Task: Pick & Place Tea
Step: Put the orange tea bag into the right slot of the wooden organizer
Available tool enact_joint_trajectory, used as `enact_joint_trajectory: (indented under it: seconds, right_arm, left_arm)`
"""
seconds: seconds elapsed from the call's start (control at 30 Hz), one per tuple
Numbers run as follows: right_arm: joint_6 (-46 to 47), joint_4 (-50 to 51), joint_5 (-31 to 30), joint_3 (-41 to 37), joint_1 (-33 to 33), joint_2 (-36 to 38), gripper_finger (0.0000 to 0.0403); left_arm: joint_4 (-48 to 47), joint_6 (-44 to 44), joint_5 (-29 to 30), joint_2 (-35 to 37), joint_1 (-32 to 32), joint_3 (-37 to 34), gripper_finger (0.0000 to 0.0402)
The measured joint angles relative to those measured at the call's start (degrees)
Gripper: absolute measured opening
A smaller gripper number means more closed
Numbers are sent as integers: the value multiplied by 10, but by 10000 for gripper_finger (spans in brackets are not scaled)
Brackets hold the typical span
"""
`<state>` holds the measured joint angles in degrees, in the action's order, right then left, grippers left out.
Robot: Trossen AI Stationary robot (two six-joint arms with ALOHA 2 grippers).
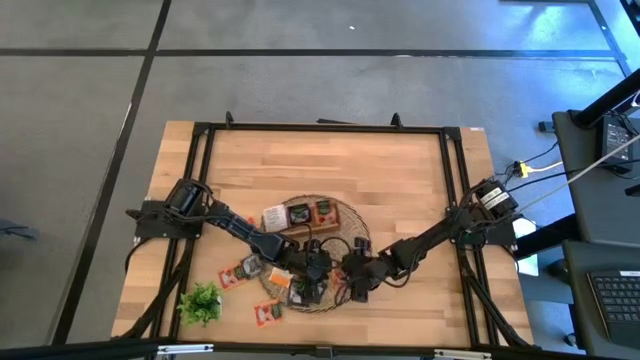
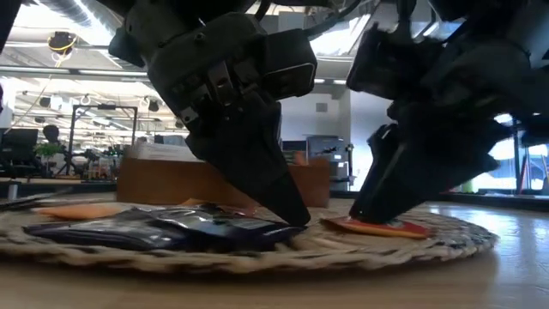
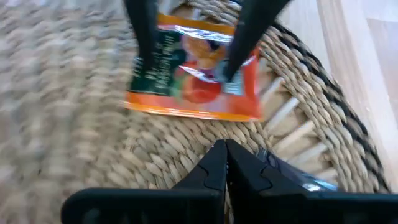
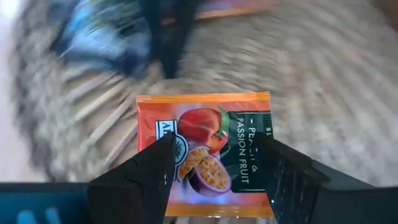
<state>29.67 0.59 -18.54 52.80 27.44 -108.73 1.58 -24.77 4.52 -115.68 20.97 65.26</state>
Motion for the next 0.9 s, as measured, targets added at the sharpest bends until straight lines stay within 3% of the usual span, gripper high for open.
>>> enact_joint_trajectory:
  seconds: [0.13, 0.33, 0.9]
  right_arm:
    - [80, 9, -51, -1, 0, 0, 218]
    - [184, 50, -80, -1, 2, -1, 218]
    - [239, 65, -75, -3, 56, -1, 218]
  left_arm:
    - [-1, 0, 1, 0, 0, 0, 2]
    - [-1, 7, -2, -1, 0, 0, 2]
    - [-35, -9, 36, 0, -6, 0, 2]
